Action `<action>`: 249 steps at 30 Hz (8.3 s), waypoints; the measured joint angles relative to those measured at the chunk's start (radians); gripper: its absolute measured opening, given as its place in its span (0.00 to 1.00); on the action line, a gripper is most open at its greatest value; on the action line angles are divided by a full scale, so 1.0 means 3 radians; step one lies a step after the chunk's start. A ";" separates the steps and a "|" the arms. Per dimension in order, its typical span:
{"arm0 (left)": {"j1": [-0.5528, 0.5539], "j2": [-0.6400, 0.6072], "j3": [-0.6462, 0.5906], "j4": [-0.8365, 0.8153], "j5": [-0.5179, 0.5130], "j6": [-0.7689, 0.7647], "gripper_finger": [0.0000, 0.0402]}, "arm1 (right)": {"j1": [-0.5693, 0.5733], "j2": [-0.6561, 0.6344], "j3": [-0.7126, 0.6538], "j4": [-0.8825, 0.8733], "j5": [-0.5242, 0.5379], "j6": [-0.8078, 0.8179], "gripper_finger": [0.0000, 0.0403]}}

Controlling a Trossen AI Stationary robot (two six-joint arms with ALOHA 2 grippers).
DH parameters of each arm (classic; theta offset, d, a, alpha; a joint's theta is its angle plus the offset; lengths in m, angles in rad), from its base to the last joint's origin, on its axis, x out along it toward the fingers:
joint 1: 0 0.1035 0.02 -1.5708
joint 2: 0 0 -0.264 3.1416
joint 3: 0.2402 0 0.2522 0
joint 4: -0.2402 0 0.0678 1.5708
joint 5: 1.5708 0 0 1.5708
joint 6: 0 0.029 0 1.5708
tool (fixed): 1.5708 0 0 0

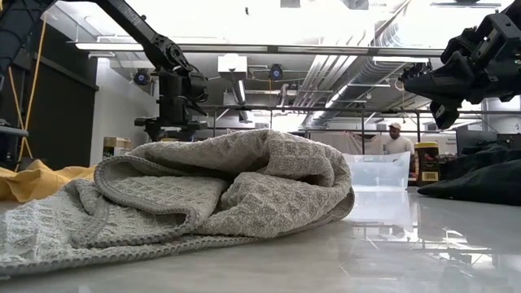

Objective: Sort spices by type
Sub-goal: Put the bottom yellow seasoning bottle into the gray bin, then put the yellow seasoning bottle into the gray bin

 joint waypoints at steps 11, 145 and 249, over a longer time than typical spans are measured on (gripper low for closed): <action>0.0039 -0.0189 0.0043 0.0049 0.0002 0.0156 0.87 | 0.0000 0.0000 0.0000 0.0000 0.0001 -0.0001 0.00; -0.2218 -0.2921 -0.0520 0.1634 0.1205 0.0297 0.87 | -0.2593 0.4739 0.3395 -0.3555 0.2065 0.1638 0.00; -0.2217 -0.2917 -0.0520 0.1634 0.0942 0.0151 0.87 | -0.0112 0.5913 0.3923 -0.0295 0.0167 -0.0432 0.00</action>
